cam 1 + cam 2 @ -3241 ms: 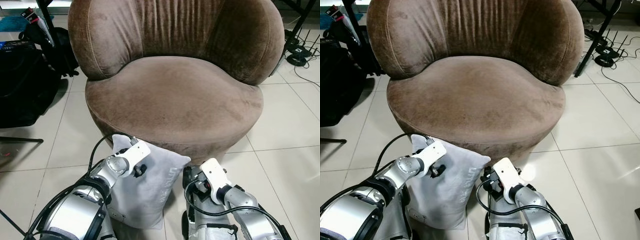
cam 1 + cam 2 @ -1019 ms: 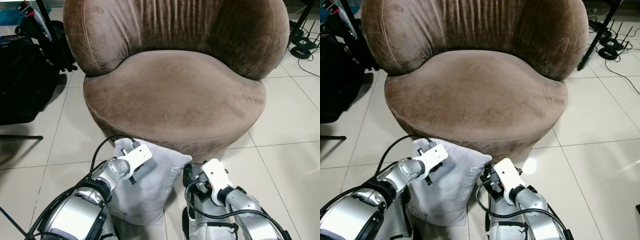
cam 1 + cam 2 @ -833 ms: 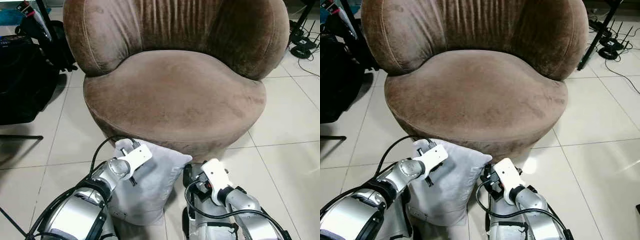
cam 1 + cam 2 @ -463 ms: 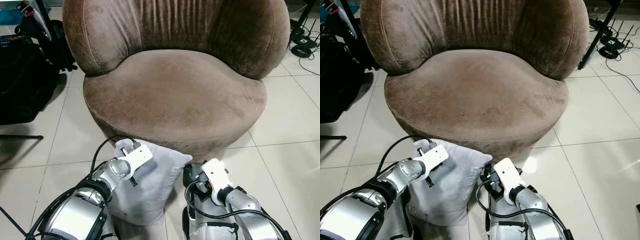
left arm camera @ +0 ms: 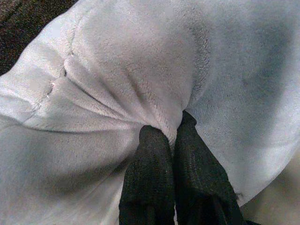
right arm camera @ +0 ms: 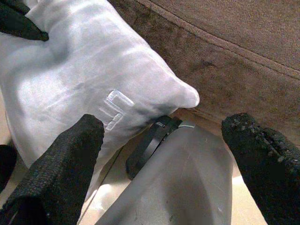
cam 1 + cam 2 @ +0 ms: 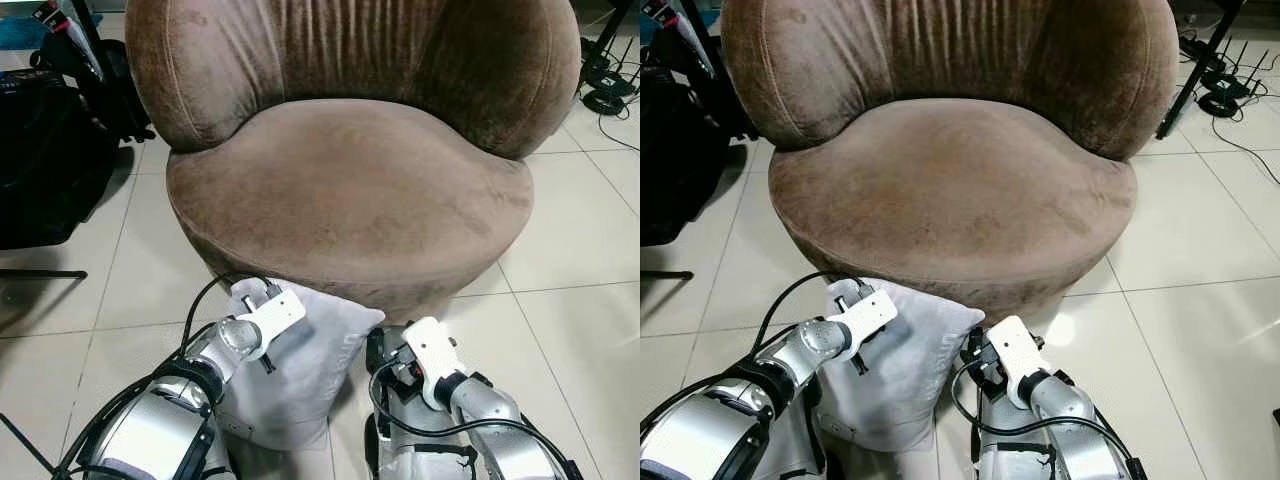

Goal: Move the pillow to the sofa from floor

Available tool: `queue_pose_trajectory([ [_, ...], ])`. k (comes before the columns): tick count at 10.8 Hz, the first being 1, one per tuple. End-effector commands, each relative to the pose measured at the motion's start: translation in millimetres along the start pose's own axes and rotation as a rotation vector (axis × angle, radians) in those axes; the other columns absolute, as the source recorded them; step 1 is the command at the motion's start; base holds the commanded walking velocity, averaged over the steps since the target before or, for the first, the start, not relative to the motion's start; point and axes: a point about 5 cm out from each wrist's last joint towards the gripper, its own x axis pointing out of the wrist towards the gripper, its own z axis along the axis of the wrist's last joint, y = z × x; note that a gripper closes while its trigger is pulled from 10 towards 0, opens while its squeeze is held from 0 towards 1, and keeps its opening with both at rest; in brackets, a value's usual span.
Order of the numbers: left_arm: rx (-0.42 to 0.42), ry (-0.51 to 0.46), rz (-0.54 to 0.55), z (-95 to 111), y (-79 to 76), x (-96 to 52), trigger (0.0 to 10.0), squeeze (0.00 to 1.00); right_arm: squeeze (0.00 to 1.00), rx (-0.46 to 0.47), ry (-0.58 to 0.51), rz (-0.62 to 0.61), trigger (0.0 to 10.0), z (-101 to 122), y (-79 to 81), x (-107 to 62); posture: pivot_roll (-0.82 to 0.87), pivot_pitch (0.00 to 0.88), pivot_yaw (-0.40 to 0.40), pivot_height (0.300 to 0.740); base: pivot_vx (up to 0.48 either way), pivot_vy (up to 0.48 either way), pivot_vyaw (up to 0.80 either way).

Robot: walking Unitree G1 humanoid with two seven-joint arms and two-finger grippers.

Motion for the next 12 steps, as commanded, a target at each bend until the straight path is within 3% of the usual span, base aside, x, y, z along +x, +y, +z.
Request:
queue_pose_trajectory([
  [1,-0.012,0.037,-0.026,-8.3,-12.0,2.3,8.4,0.0,0.0,0.032,0.095,0.014,10.0,-22.0,4.9,-4.5,-0.27,0.118,-0.015,0.463,0.0,0.0,0.0],
  [2,-0.047,0.029,0.003,-7.1,-9.9,2.3,10.0,0.0,0.0,0.031,0.095,0.015,10.0,-22.1,5.3,-4.3,-0.26,0.117,-0.014,0.463,0.0,0.0,0.0],
  [3,-0.132,-0.008,0.049,-2.5,-5.1,2.1,10.0,0.0,0.0,0.033,0.094,0.014,10.0,-22.4,5.3,-4.4,-0.26,0.117,-0.014,0.463,0.0,0.0,0.0],
  [5,-0.187,-0.019,0.088,-4.4,-2.3,1.2,10.0,0.0,0.0,0.036,0.093,0.012,10.0,-21.7,6.2,-2.6,-0.26,0.115,-0.012,0.463,0.0,0.0,0.0],
  [7,-0.202,-0.007,0.099,-10.5,-5.8,1.2,10.0,0.0,0.0,0.047,0.086,0.034,10.0,-20.2,7.4,-1.9,-0.25,0.113,-0.019,0.463,0.0,0.0,0.0],
  [10,-0.291,-0.065,0.153,-2.0,4.4,-0.3,10.0,0.0,0.0,0.068,0.077,0.06,10.0,-19.1,7.9,-0.2,-0.24,0.105,-0.016,0.463,0.0,0.0,0.0],
  [12,-0.301,-0.076,0.152,-1.7,2.9,0.0,10.0,0.0,0.0,0.079,0.082,0.054,10.0,-19.5,7.6,0.8,-0.24,0.106,-0.017,0.463,0.0,0.0,0.0],
])
